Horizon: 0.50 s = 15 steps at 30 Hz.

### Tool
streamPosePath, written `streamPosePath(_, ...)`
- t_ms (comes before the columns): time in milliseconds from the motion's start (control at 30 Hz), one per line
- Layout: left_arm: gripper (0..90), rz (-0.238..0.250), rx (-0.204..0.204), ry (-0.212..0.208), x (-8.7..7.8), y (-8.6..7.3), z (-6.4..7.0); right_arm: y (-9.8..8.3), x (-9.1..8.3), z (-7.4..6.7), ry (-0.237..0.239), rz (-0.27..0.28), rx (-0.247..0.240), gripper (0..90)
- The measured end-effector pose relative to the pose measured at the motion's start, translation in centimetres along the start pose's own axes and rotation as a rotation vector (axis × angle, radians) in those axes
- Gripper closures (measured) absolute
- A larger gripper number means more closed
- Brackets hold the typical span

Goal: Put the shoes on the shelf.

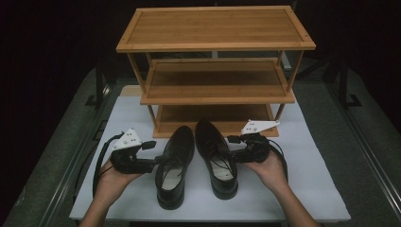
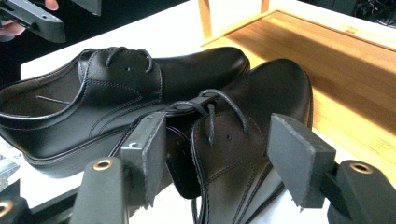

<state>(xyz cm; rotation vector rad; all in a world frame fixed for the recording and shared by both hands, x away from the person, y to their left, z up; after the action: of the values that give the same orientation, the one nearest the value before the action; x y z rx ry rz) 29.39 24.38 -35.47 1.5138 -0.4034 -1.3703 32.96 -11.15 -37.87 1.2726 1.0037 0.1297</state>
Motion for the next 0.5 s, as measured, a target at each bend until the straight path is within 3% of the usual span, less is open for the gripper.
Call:
streamPosePath(267, 44.3, -0.028, -0.027, -0.044, 1.8, -0.6, -1.0, -0.1, 0.3, 0.2, -0.026, -0.018, 0.003, 39.1)
streamPosePath(300, 48.4, -0.025, -0.028, -0.051, 1.9, -0.7, -1.0, -0.2, 0.5, 0.2, -0.033, -0.027, -0.005, 39.8)
streamPosePath(500, 55.3, -0.055, 0.0, -0.072, 2.4, -0.9, -0.6, -0.3, 1.0, 0.1, -0.039, -0.041, -0.015, 45.7)
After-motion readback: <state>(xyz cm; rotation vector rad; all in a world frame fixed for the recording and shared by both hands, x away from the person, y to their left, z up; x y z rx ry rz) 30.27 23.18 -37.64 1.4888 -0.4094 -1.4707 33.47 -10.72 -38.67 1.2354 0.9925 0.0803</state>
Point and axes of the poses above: each handheld gripper's, and its own axes: x roughly forward along the jaws, y roughly out of its top, z roughly to its right, the point moved 1 cm from there along x, roughly forward along the jaws, and after that the axes turned 14 degrees about -y, right-handed, at the moved point
